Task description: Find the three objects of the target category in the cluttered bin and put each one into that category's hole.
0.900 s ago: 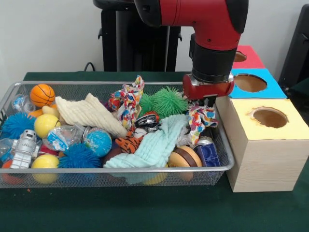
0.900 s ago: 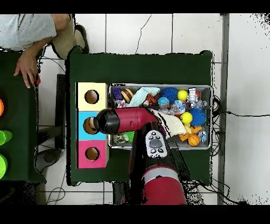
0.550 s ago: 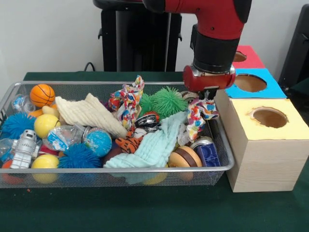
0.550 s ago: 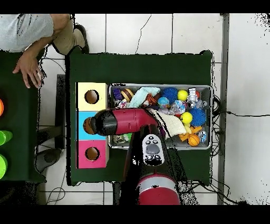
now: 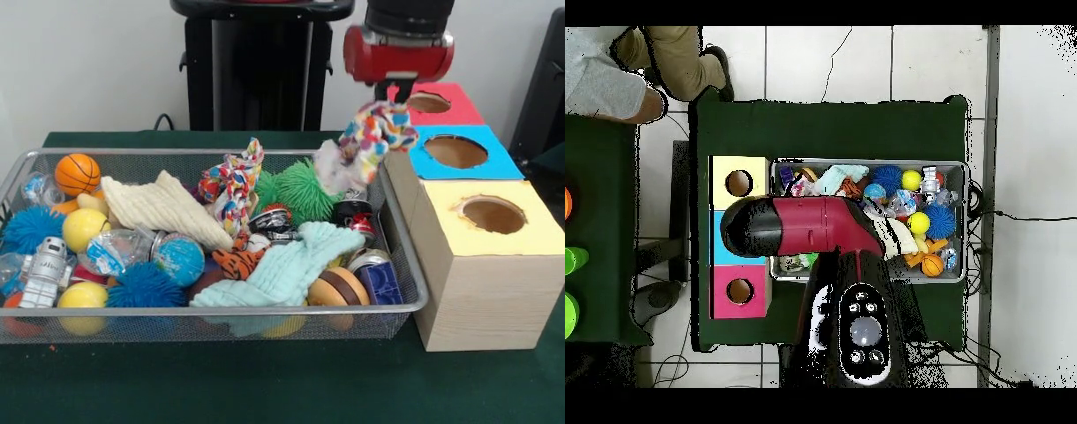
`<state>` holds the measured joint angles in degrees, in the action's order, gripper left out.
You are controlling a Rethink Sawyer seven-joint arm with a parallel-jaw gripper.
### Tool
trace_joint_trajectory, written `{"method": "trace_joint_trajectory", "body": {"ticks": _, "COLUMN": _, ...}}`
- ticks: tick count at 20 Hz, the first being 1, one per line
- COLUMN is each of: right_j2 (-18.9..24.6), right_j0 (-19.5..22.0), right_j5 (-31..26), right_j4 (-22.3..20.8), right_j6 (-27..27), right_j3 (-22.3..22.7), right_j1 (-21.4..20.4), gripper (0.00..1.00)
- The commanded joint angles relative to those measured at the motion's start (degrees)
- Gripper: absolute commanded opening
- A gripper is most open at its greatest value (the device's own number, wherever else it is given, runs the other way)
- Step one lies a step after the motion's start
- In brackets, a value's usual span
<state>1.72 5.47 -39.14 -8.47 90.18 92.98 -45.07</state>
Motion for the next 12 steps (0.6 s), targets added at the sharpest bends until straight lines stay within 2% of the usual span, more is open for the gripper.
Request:
{"method": "trace_joint_trajectory", "body": {"ticks": 1, "right_j2": -0.50, "right_j0": -2.29, "right_j5": -15.35, "right_j4": 1.50, "right_j6": 7.97, "right_j3": -4.29, "right_j1": -4.60, "gripper": 0.00}}
{"method": "trace_joint_trajectory", "body": {"ticks": 5, "right_j2": 0.74, "right_j0": -4.59, "right_j5": -18.83, "right_j4": 5.81, "right_j6": 15.08, "right_j3": -7.43, "right_j1": -2.83, "gripper": 0.00}}
{"method": "trace_joint_trajectory", "body": {"ticks": 9, "right_j2": -0.26, "right_j0": -9.10, "right_j5": -15.84, "right_j4": 8.59, "right_j6": 22.82, "right_j3": -9.23, "right_j1": 0.89, "gripper": 0.00}}
{"method": "trace_joint_trajectory", "body": {"ticks": 12, "right_j2": -1.64, "right_j0": -12.13, "right_j5": -12.13, "right_j4": 10.02, "right_j6": 25.95, "right_j3": -9.29, "right_j1": 3.06, "gripper": 0.00}}
